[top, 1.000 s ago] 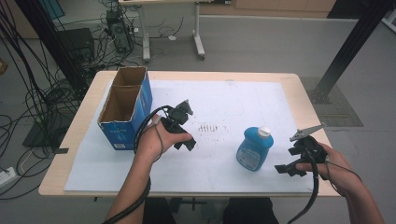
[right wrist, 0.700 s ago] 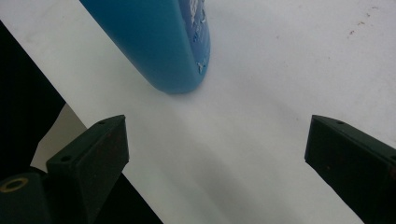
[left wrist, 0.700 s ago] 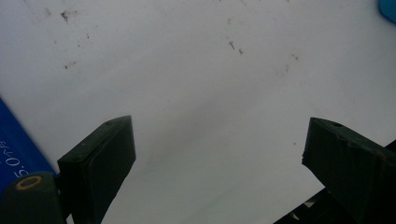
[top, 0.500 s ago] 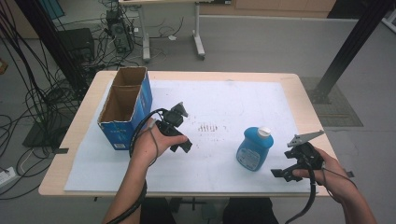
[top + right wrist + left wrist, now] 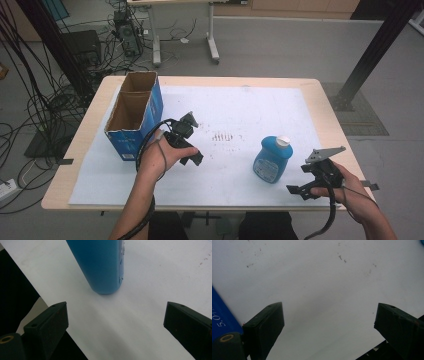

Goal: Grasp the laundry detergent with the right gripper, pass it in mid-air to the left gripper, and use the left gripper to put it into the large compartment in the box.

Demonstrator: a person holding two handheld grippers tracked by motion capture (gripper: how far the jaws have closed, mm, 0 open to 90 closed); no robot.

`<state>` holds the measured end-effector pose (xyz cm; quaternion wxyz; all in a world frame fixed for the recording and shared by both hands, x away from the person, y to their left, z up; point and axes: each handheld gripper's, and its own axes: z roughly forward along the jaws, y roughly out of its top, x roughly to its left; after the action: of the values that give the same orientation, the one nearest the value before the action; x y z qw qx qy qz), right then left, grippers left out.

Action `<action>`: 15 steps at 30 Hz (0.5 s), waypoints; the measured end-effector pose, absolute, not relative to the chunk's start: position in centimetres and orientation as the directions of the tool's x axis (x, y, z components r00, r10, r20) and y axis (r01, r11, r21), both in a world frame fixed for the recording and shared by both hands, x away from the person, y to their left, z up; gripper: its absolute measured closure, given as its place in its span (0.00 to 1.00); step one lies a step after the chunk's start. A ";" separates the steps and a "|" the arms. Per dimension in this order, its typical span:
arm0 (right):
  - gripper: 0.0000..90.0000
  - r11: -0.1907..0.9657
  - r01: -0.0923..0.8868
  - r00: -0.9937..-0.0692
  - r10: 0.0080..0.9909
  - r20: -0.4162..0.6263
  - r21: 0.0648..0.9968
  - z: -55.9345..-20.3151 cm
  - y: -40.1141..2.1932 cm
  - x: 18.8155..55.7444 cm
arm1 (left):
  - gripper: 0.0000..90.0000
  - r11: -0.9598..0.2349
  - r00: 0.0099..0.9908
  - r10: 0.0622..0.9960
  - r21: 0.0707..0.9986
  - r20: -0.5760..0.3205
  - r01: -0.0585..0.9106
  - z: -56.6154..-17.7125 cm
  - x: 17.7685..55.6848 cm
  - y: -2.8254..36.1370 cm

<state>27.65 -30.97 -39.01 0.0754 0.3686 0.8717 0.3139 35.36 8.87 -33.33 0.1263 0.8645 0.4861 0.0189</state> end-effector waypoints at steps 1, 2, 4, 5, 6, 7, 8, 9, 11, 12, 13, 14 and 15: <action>0.06 0.531 0.595 -0.717 0.690 0.100 0.603 -39.0 -31.0 27.6 | 0.10 -0.495 0.527 0.845 0.237 -0.090 0.836 -33.3 35.4 8.9; 0.06 0.526 0.586 -0.720 0.688 0.097 0.617 -39.2 -30.9 27.6 | 0.10 -0.494 0.525 0.846 0.238 -0.092 0.836 -33.3 35.3 8.9; 0.06 0.519 0.580 -0.721 0.686 0.098 0.627 -39.2 -30.9 27.5 | 0.10 -0.490 0.523 0.848 0.241 -0.092 0.838 -33.4 35.3 8.9; 0.06 0.511 0.573 -0.722 0.685 0.098 0.641 -39.3 -30.8 27.5 | 0.10 -0.493 0.525 0.846 0.239 -0.093 0.837 -33.4 35.3 9.0; 0.06 0.490 0.567 -0.720 0.685 0.109 0.662 -39.4 -30.9 27.5 | 0.10 -0.491 0.523 0.847 0.240 -0.093 0.837 -33.5 35.2 9.0; 0.06 0.490 0.567 -0.720 0.685 0.109 0.662 -39.4 -30.9 27.5 | 0.10 -0.491 0.523 0.847 0.240 -0.093 0.837 -33.5 35.2 9.0; 0.06 0.472 0.561 -0.719 0.685 0.118 0.679 -39.6 -30.9 27.4 | 0.10 -0.491 0.522 0.848 0.237 -0.092 0.839 -33.6 35.2 9.0; 0.06 0.467 0.558 -0.720 0.683 0.120 0.686 -39.7 -30.9 27.4 | 0.10 -0.491 0.522 0.848 0.237 -0.092 0.839 -33.6 35.2 9.0; 0.06 0.461 0.552 -0.720 0.683 0.119 0.694 -39.8 -30.9 27.3 | 0.10 -0.491 0.522 0.847 0.235 -0.094 0.839 -33.7 35.1 9.1; 0.06 0.451 0.545 -0.722 0.681 0.123 0.706 -40.0 -30.9 27.3 | 0.10 -0.489 0.521 0.848 0.236 -0.095 0.840 -33.7 35.1 9.1; 0.06 0.443 0.540 -0.724 0.679 0.126 0.716 -40.0 -30.9 27.2 | 0.10 -0.487 0.519 0.849 0.238 -0.096 0.840 -33.7 35.0 9.1; 0.06 0.437 0.535 -0.724 0.678 0.127 0.723 -40.1 -30.9 27.2 | 0.10 -0.486 0.518 0.850 0.236 -0.097 0.841 -33.7 35.0 9.1; 0.06 0.429 0.528 -0.725 0.677 0.126 0.733 -40.2 -30.9 27.1 | 0.10 -0.486 0.518 0.850 0.237 -0.095 0.841 -33.7 35.0 9.2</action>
<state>27.08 -30.94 -40.23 0.0939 0.3584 0.8401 0.3962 35.01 9.19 -33.72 0.1277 0.8619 0.4905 0.0175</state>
